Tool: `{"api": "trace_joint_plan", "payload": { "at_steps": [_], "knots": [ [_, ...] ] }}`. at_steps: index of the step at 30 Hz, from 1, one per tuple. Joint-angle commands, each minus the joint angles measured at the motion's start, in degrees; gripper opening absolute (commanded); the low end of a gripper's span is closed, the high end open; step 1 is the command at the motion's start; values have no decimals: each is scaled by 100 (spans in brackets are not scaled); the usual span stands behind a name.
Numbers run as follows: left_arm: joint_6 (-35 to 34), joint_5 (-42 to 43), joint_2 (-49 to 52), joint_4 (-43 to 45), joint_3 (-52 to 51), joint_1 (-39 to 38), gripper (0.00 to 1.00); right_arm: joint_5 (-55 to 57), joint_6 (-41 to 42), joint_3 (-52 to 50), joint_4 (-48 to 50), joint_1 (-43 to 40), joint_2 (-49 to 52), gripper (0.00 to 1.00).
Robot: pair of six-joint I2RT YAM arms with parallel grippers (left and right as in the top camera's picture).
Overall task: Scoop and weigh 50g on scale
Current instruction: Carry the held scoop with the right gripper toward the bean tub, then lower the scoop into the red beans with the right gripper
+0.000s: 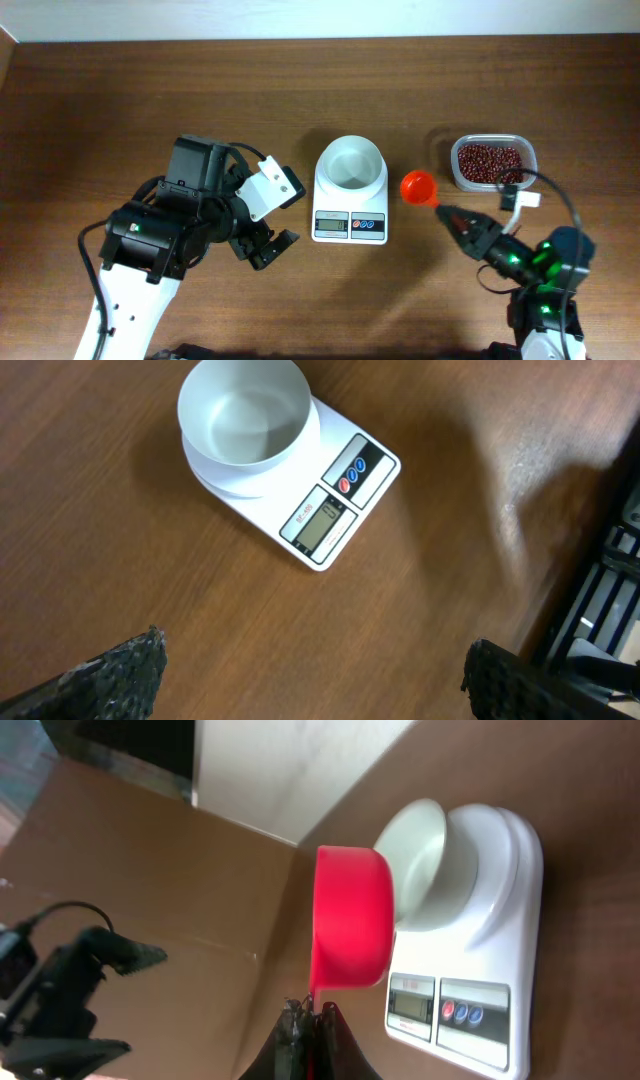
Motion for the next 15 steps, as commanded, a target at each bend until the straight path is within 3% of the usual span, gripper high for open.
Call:
{"api": "trace_joint_plan", "payload": {
  "at_steps": [1, 11, 15],
  "knots": [
    [87, 24, 0, 13, 96, 28, 99, -498, -310, 411, 35, -424, -17, 4],
    [87, 214, 4, 11, 96, 28, 99, 11, -1353, 518, -704, -511, -11, 4],
    [87, 214, 4, 11, 96, 28, 99, 133, -1370, 761, -710, -514, -9, 4]
  ]
}}
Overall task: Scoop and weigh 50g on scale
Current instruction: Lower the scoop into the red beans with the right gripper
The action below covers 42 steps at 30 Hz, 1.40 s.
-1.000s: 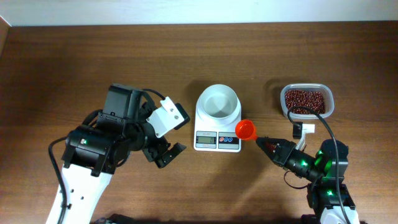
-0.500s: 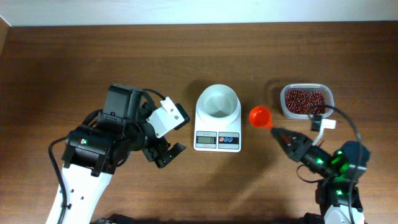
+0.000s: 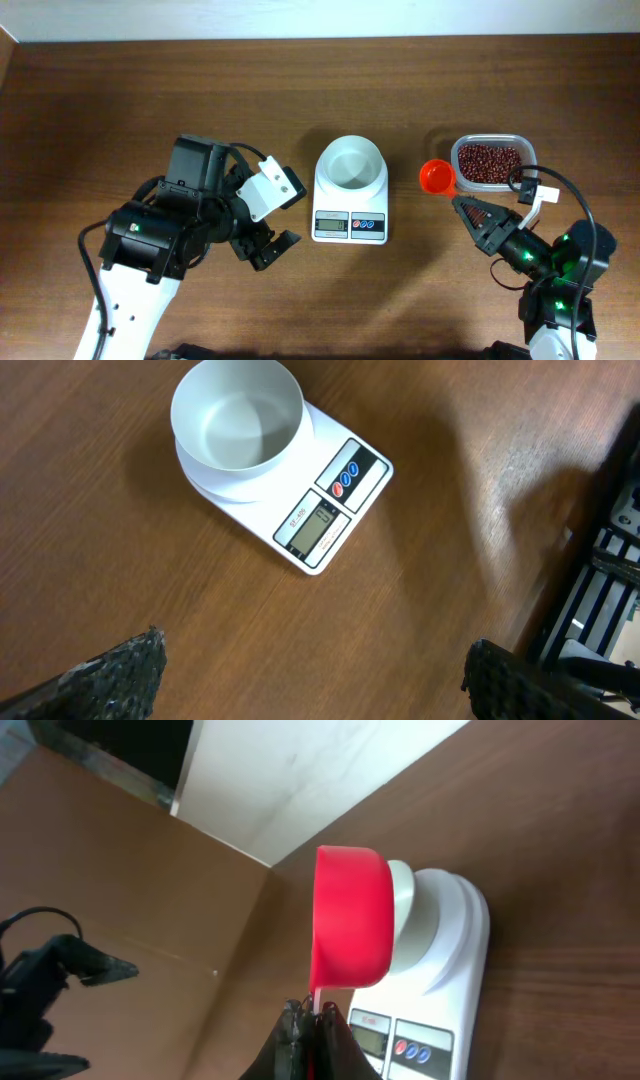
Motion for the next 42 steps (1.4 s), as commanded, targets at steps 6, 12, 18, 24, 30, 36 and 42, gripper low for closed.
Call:
{"api": "trace_joint_plan", "payload": {
  "at_steps": [6, 12, 18, 24, 30, 36, 42],
  "knots": [
    [87, 103, 4, 11, 96, 28, 99, 914, -1606, 1764, -2612, -31, 306, 4],
    [87, 103, 4, 11, 96, 28, 99, 2155, -2774, 2789, -5049, -26, 363, 4],
    [87, 103, 4, 11, 96, 28, 99, 2173, -3228, 2809, -5810, -28, 363, 4],
    [87, 103, 4, 11, 96, 28, 99, 2168, -3224, 2809, -5851, -26, 363, 4],
    [87, 103, 4, 11, 96, 28, 99, 2168, -3222, 2809, -5836, -26, 363, 4],
    [87, 103, 4, 11, 96, 28, 99, 2168, -3226, 2809, -5584, -26, 472, 4],
    [87, 103, 4, 11, 96, 28, 99, 3099, -3226, 2811, -5493, -26, 1279, 4]
  ]
}}
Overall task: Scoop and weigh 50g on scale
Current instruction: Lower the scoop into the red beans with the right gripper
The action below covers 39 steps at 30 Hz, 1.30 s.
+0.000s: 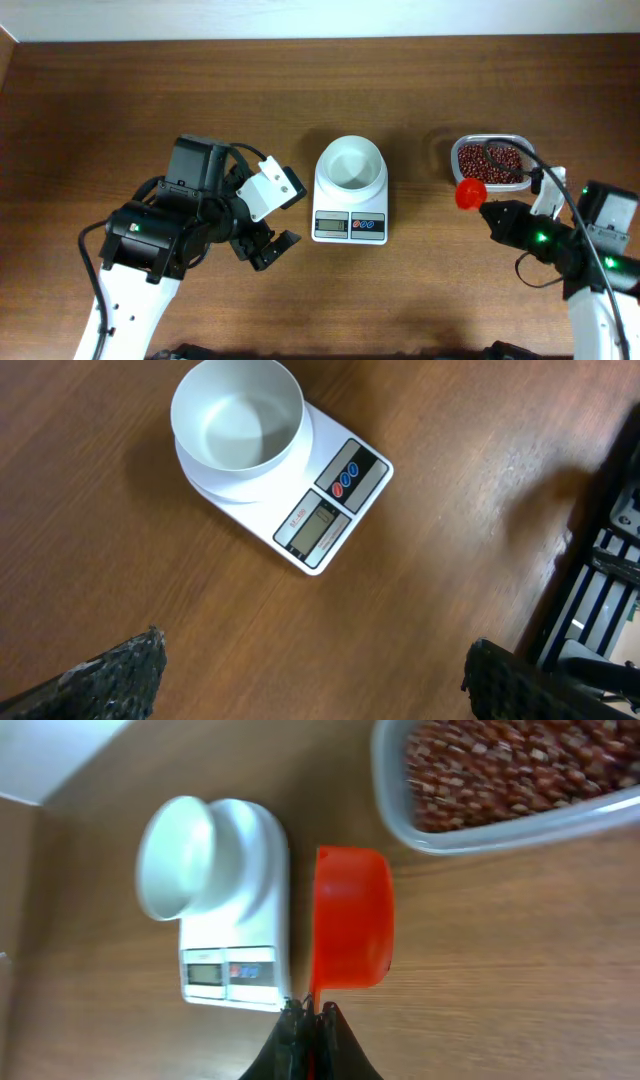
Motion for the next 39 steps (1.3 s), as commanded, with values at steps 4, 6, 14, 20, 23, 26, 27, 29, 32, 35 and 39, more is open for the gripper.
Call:
{"api": "trace_joint_plan", "payload": {
  "at_steps": [4, 6, 14, 20, 23, 26, 27, 29, 32, 35, 39],
  "knots": [
    [87, 101, 4, 9, 96, 28, 99, 866, -85, 748, -125, -15, 426, 4],
    [87, 101, 4, 9, 96, 28, 99, 1285, -87, 1215, -413, -15, 428, 4],
    [87, 101, 4, 9, 96, 28, 99, 2393, -675, 3126, -1572, -11, 1484, 4],
    [87, 101, 4, 9, 96, 28, 99, 2398, -1038, 3158, -1521, 201, 2667, 4],
    [87, 101, 4, 9, 96, 28, 99, 2765, -1152, 3156, -1244, 485, 3095, 4],
    [87, 101, 4, 9, 96, 28, 99, 3084, -1156, 3156, -1001, 625, 3390, 4],
    [87, 101, 4, 9, 96, 28, 99, 3084, -1156, 3156, -890, 636, 3440, 4],
    [87, 101, 4, 9, 96, 28, 99, 3171, -1263, 3156, -702, 634, 3486, 4],
    [87, 101, 4, 9, 96, 28, 99, 3449, -1279, 3156, -623, 634, 3491, 4],
    [87, 101, 4, 7, 96, 28, 99, 3447, -1279, 3152, -610, 634, 3493, 4],
    [87, 101, 4, 9, 96, 28, 99, 3447, -1279, 3150, -560, 634, 3665, 4]
  ]
}}
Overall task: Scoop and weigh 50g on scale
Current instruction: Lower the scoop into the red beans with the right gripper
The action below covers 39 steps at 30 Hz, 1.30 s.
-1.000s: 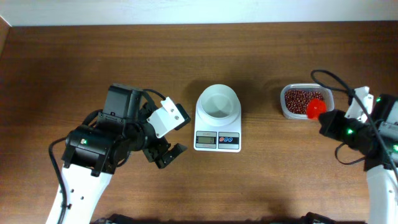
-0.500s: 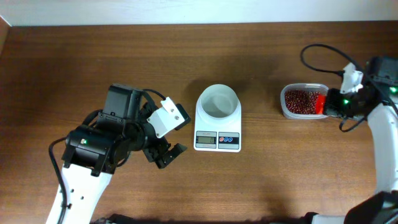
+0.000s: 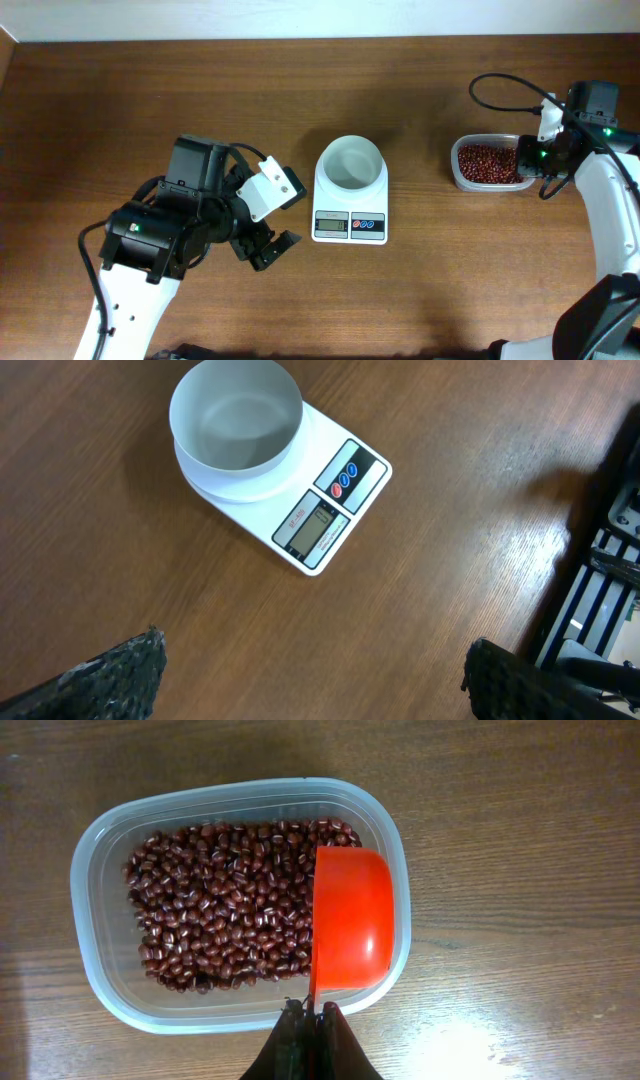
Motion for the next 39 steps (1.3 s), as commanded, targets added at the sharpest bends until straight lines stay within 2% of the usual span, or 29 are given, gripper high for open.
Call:
{"api": "trace_joint_plan", "payload": {
  "at_steps": [1, 7, 10, 14, 24, 27, 33, 39],
  "knots": [
    [87, 83, 4, 13, 96, 28, 99, 92, -59, 118, 31, 35, 306, 4],
    [87, 83, 4, 13, 96, 28, 99, -61, -55, 118, 11, 35, 1156, 4],
    [87, 83, 4, 13, 96, 28, 99, -531, -57, 118, 7, 35, 1478, 4],
    [87, 83, 4, 13, 96, 28, 99, -1001, -37, 127, -85, 22, 1495, 4],
    [87, 83, 4, 13, 96, 28, 99, -1078, -37, 210, -608, -7, 1491, 4],
    [87, 83, 4, 13, 96, 28, 99, -1145, 7, 278, -713, -258, 1488, 4],
    [87, 83, 4, 11, 96, 28, 99, -2459, 2, 275, -726, -992, 1488, 4],
    [87, 83, 4, 13, 96, 28, 99, -3228, -20, 275, -723, -1462, 1488, 4]
  ]
}}
